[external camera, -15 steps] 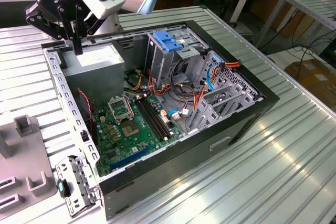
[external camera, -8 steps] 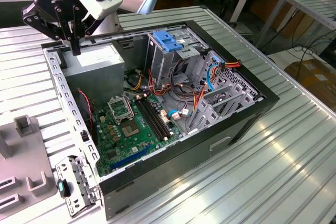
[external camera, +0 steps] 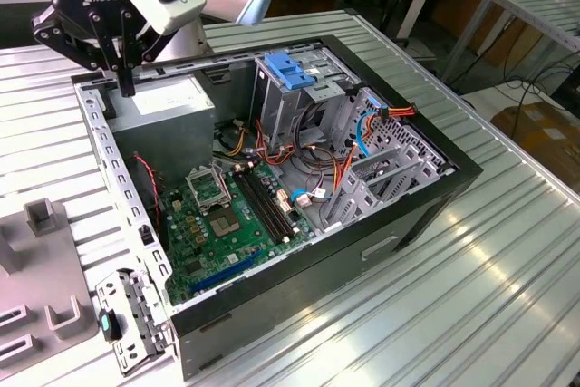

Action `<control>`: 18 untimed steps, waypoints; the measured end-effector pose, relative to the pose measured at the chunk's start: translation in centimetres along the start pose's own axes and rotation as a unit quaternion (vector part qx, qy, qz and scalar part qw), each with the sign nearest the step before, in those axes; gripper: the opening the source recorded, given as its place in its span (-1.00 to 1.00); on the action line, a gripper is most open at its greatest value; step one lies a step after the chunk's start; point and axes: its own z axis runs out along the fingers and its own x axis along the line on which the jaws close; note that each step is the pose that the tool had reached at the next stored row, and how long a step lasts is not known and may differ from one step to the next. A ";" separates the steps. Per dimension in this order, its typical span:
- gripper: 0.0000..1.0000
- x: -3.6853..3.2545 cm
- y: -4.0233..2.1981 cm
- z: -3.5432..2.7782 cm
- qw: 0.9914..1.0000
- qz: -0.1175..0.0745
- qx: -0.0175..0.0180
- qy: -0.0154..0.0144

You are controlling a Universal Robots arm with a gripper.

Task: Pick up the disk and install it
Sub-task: 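Reach for the disk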

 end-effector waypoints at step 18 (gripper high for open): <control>-0.79 1.14 -0.09 -0.01 1.000 0.000 0.000 0.000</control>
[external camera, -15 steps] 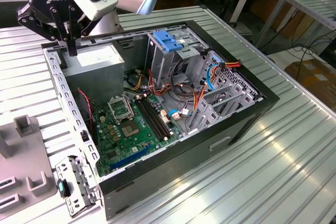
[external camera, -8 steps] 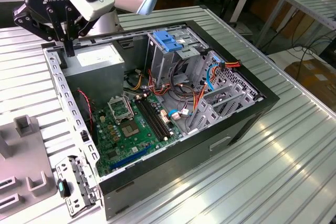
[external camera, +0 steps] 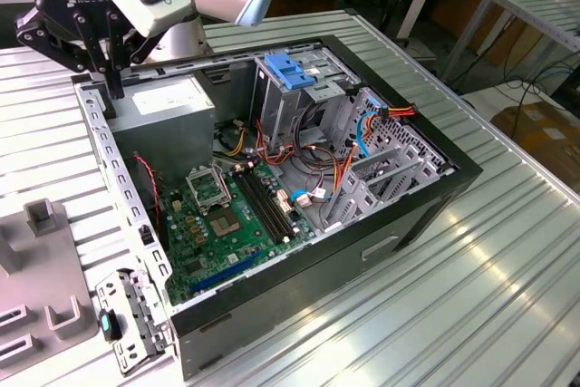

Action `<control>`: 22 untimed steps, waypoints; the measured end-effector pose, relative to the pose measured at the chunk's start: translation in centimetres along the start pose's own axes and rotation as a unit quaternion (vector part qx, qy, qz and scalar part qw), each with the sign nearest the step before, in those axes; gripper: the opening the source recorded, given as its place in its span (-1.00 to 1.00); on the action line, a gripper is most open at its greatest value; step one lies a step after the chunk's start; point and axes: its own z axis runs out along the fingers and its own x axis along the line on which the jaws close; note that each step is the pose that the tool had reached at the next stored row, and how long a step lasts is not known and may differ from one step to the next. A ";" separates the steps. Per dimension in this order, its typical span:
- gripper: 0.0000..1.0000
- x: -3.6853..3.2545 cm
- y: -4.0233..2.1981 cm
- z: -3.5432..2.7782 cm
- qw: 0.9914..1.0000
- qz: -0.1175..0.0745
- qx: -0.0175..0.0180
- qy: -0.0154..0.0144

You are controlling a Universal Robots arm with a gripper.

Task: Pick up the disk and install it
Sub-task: 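Reach for the disk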

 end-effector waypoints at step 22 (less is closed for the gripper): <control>-0.79 1.45 -0.11 -0.01 1.000 0.000 0.000 0.000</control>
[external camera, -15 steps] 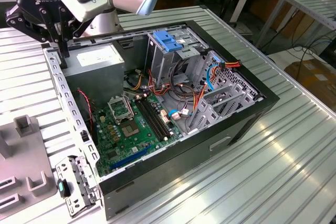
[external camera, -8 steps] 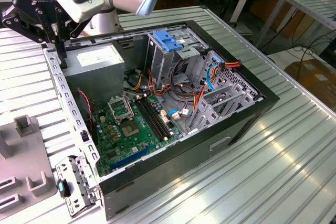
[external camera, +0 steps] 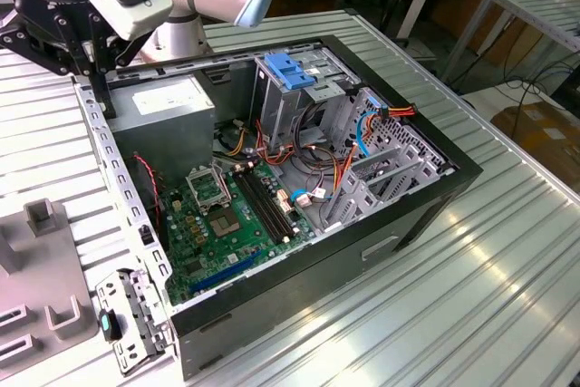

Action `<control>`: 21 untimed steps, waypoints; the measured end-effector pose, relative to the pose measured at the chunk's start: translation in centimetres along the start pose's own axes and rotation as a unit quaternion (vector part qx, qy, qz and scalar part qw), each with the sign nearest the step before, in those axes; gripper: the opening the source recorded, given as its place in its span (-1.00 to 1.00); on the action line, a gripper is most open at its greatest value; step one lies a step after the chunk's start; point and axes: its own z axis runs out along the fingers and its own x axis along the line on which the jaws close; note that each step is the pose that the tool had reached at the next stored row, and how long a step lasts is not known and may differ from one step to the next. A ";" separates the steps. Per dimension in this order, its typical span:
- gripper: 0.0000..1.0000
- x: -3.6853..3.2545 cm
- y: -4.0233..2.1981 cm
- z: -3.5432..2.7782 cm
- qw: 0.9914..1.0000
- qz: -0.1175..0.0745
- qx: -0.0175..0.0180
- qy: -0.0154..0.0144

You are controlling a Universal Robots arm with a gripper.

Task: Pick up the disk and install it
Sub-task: 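Reach for the disk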

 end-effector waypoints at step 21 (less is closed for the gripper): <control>-0.79 1.60 -0.12 -0.02 1.000 0.000 0.000 0.000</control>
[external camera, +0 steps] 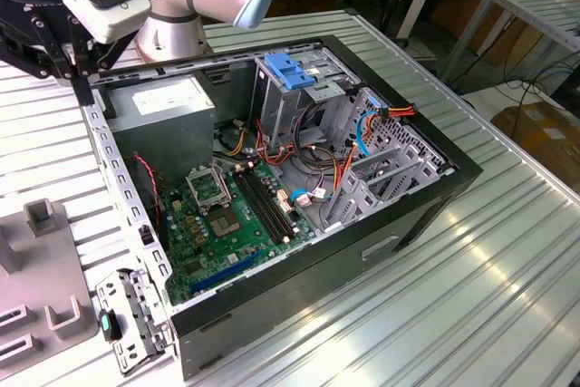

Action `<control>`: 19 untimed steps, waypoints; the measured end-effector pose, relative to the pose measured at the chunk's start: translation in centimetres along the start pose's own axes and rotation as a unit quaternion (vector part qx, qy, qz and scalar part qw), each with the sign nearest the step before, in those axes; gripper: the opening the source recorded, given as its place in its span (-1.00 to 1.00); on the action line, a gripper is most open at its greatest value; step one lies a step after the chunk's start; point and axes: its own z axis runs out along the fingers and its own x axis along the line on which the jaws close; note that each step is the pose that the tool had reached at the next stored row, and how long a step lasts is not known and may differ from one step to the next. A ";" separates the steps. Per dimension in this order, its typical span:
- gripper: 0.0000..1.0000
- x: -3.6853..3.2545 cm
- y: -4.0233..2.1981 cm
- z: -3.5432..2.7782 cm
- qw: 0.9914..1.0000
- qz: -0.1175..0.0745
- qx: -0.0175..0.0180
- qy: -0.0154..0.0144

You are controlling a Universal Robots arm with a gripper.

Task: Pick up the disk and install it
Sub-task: 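Reach for the disk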

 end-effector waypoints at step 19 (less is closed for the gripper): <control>-0.79 1.87 -0.14 -0.04 1.000 0.000 0.000 0.000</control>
